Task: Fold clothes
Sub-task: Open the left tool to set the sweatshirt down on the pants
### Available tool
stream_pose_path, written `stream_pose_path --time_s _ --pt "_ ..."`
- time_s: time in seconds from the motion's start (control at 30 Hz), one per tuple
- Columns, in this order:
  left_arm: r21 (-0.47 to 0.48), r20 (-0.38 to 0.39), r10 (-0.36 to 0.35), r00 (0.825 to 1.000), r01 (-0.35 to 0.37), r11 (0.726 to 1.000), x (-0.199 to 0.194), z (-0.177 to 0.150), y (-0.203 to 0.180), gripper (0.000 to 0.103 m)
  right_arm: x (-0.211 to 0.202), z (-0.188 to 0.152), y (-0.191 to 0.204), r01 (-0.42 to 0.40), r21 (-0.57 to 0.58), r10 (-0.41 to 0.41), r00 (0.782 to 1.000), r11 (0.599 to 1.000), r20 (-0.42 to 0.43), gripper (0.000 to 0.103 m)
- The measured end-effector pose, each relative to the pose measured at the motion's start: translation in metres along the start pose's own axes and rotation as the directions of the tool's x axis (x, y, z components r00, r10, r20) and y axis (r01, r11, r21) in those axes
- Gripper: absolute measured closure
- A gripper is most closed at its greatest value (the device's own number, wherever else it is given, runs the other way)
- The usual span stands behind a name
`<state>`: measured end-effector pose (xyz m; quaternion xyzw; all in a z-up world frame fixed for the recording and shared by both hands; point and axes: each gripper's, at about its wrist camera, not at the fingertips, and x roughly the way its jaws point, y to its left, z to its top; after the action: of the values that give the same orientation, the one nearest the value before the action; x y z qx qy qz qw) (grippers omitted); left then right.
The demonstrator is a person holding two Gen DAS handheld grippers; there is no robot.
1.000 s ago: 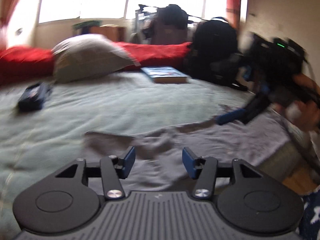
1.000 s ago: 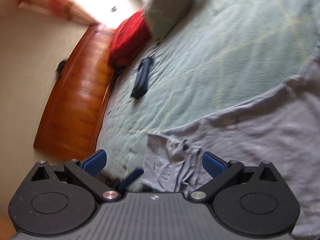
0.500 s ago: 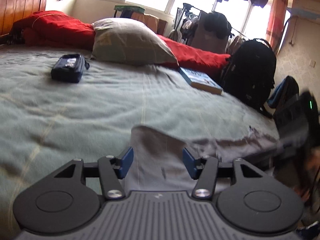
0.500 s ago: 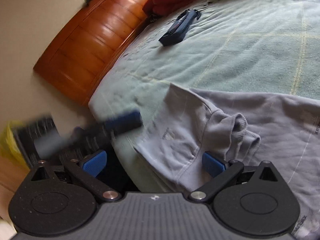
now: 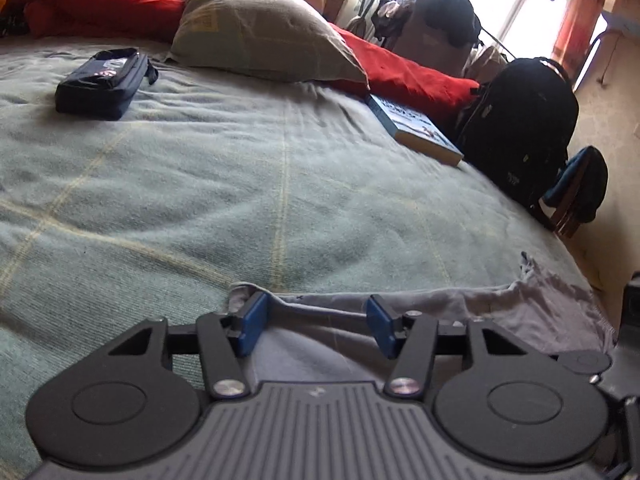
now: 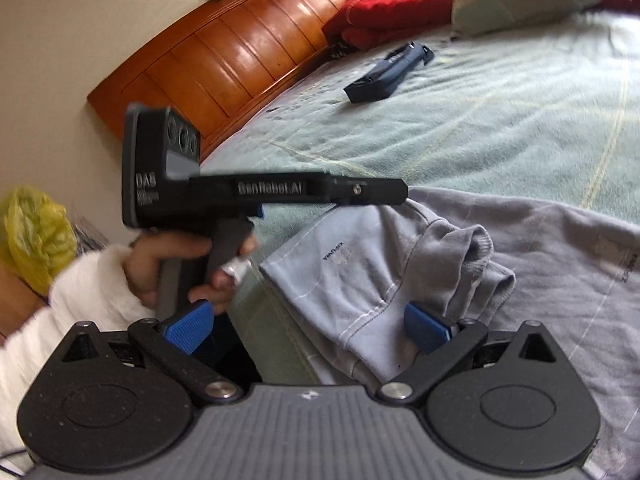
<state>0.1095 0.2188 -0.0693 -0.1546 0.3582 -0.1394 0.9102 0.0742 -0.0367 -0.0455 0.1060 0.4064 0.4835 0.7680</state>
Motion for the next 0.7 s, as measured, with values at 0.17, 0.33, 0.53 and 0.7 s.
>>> stream_pose_path --time_s 0.17,0.33,0.53,0.7 --pt "-0.002 0.017 0.001 1.000 -0.001 1.000 -0.035 -0.015 -0.007 0.044 -0.001 -0.002 0.001 0.007 -0.022 -0.007 1.000 1.000 0.008 0.000" --pt "-0.046 -0.009 0.039 0.999 -0.039 0.998 -0.044 -0.033 -0.002 0.042 -0.002 0.000 -0.003 -0.019 0.017 0.019 1.000 1.000 0.020 0.000" --pt "0.070 0.044 0.154 0.987 -0.157 0.985 -0.072 -0.026 -0.040 0.025 -0.054 0.009 0.014 0.097 -0.094 -0.090 0.993 0.991 0.072 0.000" --pt "0.212 0.031 0.189 0.982 -0.191 0.958 -0.062 -0.038 -0.076 0.024 -0.102 -0.006 0.003 0.433 -0.148 -0.408 0.896 0.889 0.176 0.000"
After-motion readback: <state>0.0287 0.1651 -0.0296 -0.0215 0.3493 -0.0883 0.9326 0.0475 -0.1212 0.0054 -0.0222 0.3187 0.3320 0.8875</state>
